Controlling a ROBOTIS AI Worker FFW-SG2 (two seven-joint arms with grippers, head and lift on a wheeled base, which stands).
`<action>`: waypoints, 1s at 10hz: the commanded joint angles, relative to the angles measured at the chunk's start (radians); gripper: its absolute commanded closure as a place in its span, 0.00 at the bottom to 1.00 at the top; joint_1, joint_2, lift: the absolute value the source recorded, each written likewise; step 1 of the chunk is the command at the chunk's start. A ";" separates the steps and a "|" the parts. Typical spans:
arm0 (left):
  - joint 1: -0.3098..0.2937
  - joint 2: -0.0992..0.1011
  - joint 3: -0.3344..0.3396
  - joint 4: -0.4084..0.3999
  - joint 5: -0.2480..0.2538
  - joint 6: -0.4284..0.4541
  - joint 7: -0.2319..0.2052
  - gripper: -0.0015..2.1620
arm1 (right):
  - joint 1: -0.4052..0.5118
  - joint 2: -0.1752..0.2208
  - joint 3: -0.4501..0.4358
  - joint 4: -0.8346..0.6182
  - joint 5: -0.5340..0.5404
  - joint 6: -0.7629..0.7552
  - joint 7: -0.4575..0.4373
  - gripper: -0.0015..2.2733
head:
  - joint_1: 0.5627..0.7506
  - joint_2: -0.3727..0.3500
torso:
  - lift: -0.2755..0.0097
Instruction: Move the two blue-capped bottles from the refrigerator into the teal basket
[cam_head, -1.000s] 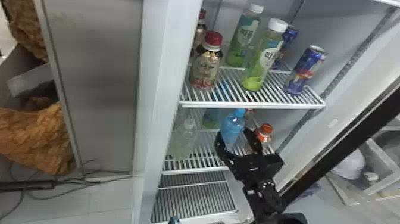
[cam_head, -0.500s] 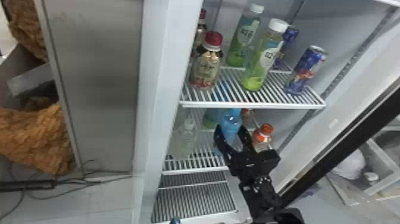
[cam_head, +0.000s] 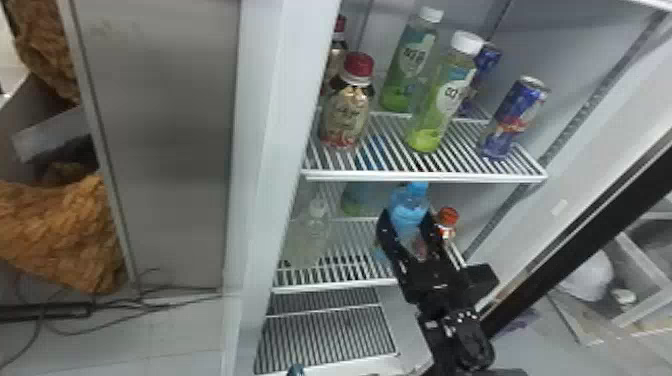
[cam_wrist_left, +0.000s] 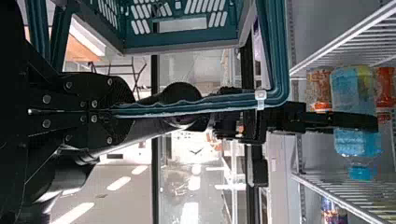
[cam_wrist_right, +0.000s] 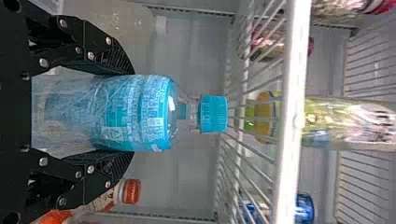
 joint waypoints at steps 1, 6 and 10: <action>0.002 -0.001 0.003 0.000 0.000 0.000 0.000 0.53 | 0.039 0.001 -0.003 -0.043 -0.009 0.000 0.002 0.25 | 0.70 0.03 | 0.46; 0.005 -0.003 0.007 0.000 0.002 0.000 0.000 0.53 | 0.245 0.008 -0.001 -0.315 -0.064 0.118 0.072 0.25 | 0.70 0.03 | 0.46; 0.005 -0.003 0.009 0.000 0.002 0.000 -0.002 0.53 | 0.328 0.005 -0.021 -0.480 -0.079 0.314 0.172 0.25 | 0.70 0.03 | 0.46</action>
